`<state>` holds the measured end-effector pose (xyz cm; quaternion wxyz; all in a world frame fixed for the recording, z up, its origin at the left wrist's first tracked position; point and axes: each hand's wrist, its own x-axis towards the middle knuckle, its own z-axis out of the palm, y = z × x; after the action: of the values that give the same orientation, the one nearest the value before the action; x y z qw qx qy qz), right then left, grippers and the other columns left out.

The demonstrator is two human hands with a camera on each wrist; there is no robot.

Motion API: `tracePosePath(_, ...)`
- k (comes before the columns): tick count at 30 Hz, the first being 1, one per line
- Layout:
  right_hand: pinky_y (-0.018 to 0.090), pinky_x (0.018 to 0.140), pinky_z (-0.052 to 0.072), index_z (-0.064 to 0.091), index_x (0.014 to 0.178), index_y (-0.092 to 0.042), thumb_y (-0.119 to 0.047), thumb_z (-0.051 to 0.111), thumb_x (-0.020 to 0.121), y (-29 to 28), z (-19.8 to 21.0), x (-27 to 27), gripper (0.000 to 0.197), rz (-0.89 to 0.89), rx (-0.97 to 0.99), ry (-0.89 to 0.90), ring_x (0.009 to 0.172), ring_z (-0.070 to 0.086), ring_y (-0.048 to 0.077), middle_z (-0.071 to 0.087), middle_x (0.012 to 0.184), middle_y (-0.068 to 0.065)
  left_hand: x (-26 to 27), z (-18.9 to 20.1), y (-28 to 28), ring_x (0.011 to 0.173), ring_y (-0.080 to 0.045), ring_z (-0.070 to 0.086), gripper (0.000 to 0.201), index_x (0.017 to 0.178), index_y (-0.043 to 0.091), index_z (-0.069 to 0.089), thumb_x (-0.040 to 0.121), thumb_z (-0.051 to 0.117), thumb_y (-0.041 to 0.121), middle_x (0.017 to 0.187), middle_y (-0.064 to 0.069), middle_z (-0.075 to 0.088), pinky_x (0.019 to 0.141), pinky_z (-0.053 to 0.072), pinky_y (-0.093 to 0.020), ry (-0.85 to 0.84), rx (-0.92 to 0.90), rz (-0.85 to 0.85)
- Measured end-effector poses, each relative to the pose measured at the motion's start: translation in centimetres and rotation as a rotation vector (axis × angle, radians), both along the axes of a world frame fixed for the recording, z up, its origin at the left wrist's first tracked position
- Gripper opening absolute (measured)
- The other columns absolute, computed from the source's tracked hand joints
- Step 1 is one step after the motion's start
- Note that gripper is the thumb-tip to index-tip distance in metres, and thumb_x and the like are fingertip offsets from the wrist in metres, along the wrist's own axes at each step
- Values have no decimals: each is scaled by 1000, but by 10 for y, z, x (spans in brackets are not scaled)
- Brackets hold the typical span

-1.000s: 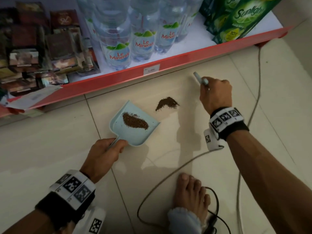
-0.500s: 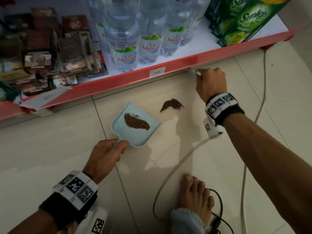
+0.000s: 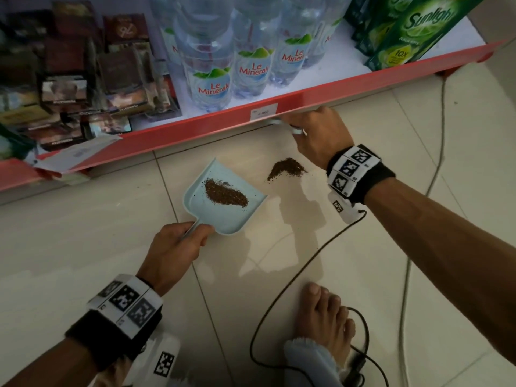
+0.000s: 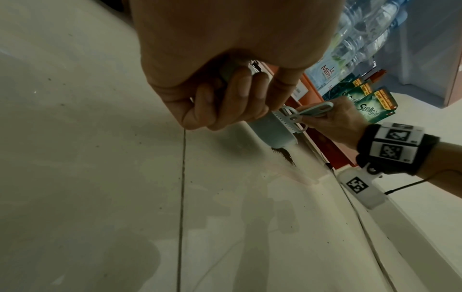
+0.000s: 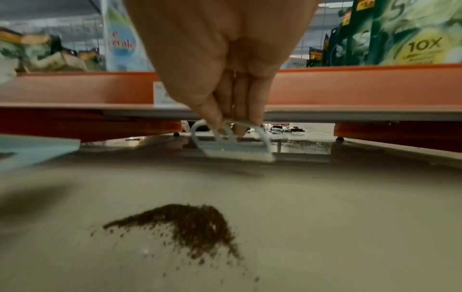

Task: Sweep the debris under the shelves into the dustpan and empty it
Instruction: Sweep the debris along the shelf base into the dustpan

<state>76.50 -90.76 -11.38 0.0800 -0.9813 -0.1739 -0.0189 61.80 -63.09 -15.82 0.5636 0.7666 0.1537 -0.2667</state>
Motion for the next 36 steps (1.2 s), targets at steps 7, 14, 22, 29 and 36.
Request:
tracePosePath(7, 45, 82, 51, 69, 111, -15, -5, 46, 91, 49, -35, 12, 32, -252, -49, 53, 95, 65, 41, 70, 103, 17, -1, 1, 3, 44, -11, 31, 40, 52, 21, 49, 63, 57, 59, 48, 6, 35, 48, 26, -24, -1, 3, -12)
tracePosePath(14, 30, 90, 49, 71, 120, -22, -2, 53, 89, 28, -5, 3, 41, 180, 25, 267, 102, 69, 25, 73, 113, 11, -3, 3, 13, 46, -13, 31, 40, 53, 22, 50, 63, 56, 59, 48, 5, 36, 51, 26, -27, -1, 15, 16)
tracePosePath(22, 39, 104, 47, 67, 127, -21, 0, 51, 91, 9, 1, 2, 45, 83, 90, 32, 125, 57, 27, 63, 133, 6, 4, 5, 10, 45, -12, 31, 38, 53, 22, 50, 65, 57, 58, 49, 6, 35, 50, 26, -26, -7, 3, 17)
tracePosePath(29, 41, 95, 50, 66, 127, -23, -3, 51, 92, -1, -8, 1, 43, 45, -39, 195, 99, 68, 37, 72, 114, 14, 0, 5, 15, 45, -12, 31, 40, 53, 22, 51, 64, 57, 60, 49, 4, 36, 49, 26, -25, -13, -1, 33)
tracePosePath(36, 41, 93, 52, 73, 116, -20, -12, 59, 92, -24, 12, 5, 29, 59, 130, -15, 105, 65, 34, 72, 112, 11, 1, 4, 22, 45, -13, 30, 38, 53, 21, 51, 63, 57, 58, 47, 5, 36, 49, 25, -25, 12, 3, 76)
